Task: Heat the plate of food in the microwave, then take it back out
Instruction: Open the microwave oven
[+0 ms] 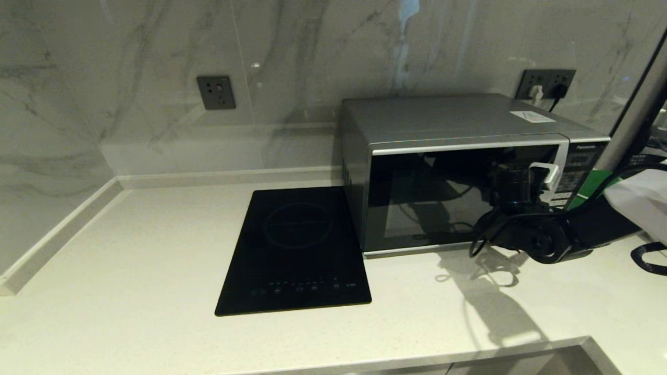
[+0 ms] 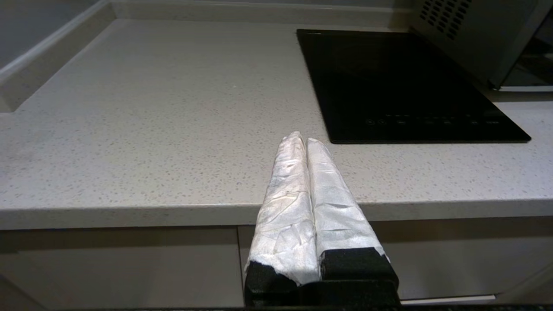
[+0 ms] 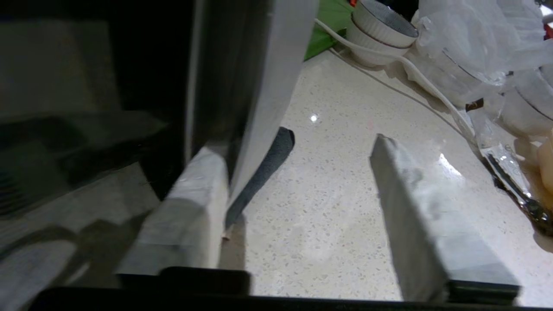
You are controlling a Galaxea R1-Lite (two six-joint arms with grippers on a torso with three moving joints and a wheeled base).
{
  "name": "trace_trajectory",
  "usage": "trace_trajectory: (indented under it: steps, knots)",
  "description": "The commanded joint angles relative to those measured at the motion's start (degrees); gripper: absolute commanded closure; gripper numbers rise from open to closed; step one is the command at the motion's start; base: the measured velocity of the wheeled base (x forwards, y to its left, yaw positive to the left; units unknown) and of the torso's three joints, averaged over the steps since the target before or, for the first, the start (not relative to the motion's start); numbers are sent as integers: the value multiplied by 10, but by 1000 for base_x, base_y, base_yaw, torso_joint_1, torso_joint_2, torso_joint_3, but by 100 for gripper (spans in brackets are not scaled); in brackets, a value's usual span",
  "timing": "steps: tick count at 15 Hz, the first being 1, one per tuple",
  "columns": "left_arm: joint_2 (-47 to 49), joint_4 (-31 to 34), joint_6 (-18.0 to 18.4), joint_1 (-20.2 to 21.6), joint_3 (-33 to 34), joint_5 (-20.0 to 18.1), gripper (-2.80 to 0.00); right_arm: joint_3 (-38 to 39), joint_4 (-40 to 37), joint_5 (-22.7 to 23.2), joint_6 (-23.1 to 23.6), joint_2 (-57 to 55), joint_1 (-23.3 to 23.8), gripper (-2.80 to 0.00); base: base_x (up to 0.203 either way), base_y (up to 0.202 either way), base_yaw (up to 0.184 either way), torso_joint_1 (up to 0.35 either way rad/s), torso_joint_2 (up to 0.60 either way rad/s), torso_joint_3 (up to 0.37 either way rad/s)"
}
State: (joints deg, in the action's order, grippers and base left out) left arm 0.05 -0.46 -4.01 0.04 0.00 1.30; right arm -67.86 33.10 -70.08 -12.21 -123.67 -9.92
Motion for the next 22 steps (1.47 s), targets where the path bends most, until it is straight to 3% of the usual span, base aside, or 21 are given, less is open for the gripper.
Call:
trace_trajectory:
  steps: [1, 12, 19, 20, 22]
  knots:
    - [0, -1, 0, 1, 0, 0, 0, 4, 0, -7, 0, 7, -2, 0, 0, 0, 0, 0, 0, 0]
    - [0, -1, 0, 1, 0, 0, 0, 71, 1, -8, -4, 74, -31, 0, 0, 0, 0, 0, 0, 0]
    - [0, -1, 0, 1, 0, 0, 0, 130, 0, -11, -15, 135, -90, 0, 0, 0, 0, 0, 0, 0]
    - [0, -1, 0, 1, 0, 0, 0, 138, 1, -13, -15, 143, -98, -280, 0, 0, 0, 0, 0, 0]
    - [0, -1, 0, 1, 0, 0, 0, 153, 0, -14, -15, 162, -112, -280, 0, 0, 0, 0, 0, 0]
